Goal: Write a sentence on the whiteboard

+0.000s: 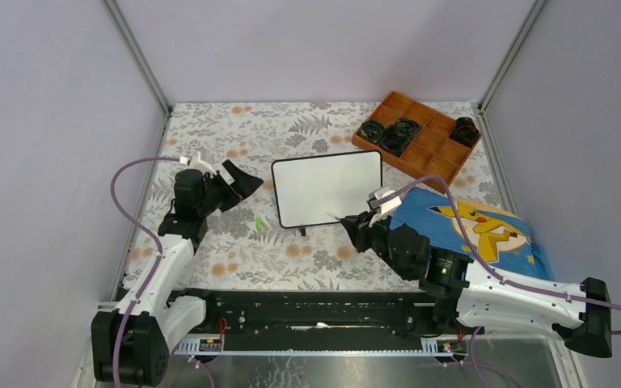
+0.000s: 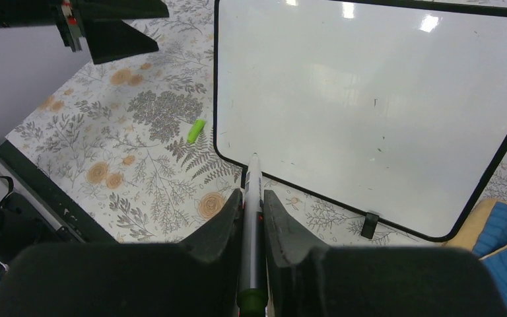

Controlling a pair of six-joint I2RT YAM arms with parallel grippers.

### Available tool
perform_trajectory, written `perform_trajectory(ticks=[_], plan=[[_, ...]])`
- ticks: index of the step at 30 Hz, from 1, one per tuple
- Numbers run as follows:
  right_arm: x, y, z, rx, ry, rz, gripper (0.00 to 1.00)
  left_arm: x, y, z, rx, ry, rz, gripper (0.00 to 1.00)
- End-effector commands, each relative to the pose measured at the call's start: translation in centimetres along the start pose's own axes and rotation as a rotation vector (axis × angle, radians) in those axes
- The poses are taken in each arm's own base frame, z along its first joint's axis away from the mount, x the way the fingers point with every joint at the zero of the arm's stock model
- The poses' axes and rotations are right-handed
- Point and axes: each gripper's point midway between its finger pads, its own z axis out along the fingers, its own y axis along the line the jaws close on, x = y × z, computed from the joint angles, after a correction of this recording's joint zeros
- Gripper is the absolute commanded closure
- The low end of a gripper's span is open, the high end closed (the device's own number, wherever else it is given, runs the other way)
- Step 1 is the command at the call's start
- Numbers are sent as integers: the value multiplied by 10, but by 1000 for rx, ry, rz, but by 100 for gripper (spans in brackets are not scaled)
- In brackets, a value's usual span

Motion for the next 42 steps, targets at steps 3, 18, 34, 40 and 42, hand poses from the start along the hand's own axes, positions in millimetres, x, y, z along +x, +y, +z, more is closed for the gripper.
perform_trajectory(ticks=[3, 18, 34, 40, 42], plan=[[-14, 0, -2, 3, -56, 8, 100, -36, 6, -15, -212, -67, -52, 2], [-17, 4, 1, -5, -57, 2, 100, -71, 28, -73, -563, -509, 118, 1], [-19, 4, 0, -5, -57, 6, 100, -55, -5, -28, -318, -344, 234, 1], [-18, 2, -2, 1, -56, 6, 100, -61, -18, -18, -73, -334, 80, 1], [-17, 2, -1, 1, -54, 5, 100, -59, -20, -14, -25, -310, 68, 1]])
